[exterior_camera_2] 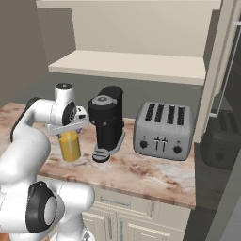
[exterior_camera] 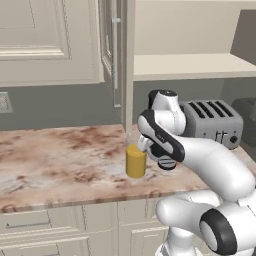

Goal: There is a tray on the dining counter. Grab the cup, mug, and pitcher and place them on the tray. The pitcher may be placed next to the tray if it cannot fit the tray.

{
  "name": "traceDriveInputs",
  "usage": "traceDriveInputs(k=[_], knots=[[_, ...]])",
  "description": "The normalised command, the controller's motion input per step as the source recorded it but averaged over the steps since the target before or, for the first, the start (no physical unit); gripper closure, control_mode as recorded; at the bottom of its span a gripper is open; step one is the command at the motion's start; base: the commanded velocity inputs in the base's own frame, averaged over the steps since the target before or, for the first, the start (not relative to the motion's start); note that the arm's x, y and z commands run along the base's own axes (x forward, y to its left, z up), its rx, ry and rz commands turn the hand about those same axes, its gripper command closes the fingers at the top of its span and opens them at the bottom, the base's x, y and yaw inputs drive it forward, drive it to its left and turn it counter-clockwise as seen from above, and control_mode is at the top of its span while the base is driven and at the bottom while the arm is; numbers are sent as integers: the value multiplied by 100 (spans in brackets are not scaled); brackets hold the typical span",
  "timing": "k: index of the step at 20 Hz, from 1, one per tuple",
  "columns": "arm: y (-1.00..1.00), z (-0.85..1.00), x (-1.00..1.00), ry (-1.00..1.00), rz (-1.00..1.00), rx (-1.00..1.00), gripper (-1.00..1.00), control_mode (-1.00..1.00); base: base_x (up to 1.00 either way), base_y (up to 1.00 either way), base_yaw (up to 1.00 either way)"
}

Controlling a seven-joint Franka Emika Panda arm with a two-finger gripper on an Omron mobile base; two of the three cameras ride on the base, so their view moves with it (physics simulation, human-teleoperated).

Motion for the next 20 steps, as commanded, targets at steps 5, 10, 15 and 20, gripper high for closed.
traceDriveInputs(k=[5,10,15,20], knots=[[3,-12,10,0,3,0,-100,-100,0,0,0],[0,-12,9,0,3,0,-100,-100,0,0,0],[2,-9,5,0,3,0,-100,-100,0,0,0],[3,-8,3,1,3,0,-100,-100,0,0,0]])
